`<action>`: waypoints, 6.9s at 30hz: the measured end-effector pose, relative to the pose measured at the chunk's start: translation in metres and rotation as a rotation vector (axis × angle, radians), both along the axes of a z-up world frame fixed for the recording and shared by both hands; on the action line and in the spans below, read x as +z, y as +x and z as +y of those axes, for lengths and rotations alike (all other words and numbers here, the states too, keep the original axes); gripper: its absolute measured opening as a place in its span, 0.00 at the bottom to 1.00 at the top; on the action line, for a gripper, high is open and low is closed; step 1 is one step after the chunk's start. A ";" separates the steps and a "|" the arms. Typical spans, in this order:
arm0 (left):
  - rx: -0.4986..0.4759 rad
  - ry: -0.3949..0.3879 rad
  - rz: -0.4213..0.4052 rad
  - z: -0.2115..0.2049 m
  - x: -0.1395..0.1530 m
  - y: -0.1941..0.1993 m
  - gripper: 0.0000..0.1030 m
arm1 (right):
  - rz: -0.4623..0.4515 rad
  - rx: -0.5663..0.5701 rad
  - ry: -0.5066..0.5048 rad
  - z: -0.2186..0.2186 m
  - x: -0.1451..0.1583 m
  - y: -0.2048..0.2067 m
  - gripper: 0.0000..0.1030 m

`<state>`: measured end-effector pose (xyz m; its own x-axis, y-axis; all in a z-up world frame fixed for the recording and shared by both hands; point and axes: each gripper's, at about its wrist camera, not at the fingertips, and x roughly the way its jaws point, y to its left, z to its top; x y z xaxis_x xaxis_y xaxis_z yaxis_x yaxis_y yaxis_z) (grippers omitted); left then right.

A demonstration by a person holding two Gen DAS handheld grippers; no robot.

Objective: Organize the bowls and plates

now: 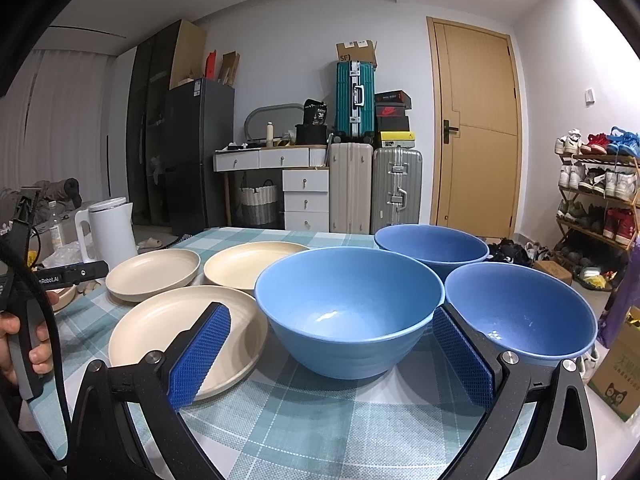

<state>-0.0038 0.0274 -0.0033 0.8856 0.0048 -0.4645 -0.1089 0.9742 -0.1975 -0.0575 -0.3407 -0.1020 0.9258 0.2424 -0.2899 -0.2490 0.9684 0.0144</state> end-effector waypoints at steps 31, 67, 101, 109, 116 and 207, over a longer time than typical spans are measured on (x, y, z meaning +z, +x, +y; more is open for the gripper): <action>0.145 -0.068 0.086 0.075 0.047 0.004 0.99 | 0.198 0.252 -0.004 0.116 0.077 0.069 1.00; 0.258 -0.101 0.366 0.139 -0.007 0.104 0.99 | 0.490 0.361 -0.069 0.243 0.026 0.202 0.89; 0.230 -0.152 0.470 0.157 -0.050 0.137 0.47 | 0.690 0.388 -0.055 0.293 -0.044 0.254 0.40; 0.217 -0.141 0.474 0.155 -0.051 0.139 0.20 | 0.673 0.356 -0.088 0.294 -0.044 0.254 0.29; 0.214 -0.136 0.465 0.150 -0.051 0.139 0.13 | 0.640 0.327 -0.135 0.297 -0.044 0.250 0.21; -0.036 0.056 0.245 -0.020 0.038 0.027 0.14 | 0.384 0.099 -0.073 0.155 0.038 0.057 0.21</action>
<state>0.0228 0.0078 0.0346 0.7465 0.0074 -0.6654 -0.1120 0.9871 -0.1147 -0.0004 -0.1859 -0.0638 0.7202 0.2910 -0.6298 -0.3311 0.9419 0.0565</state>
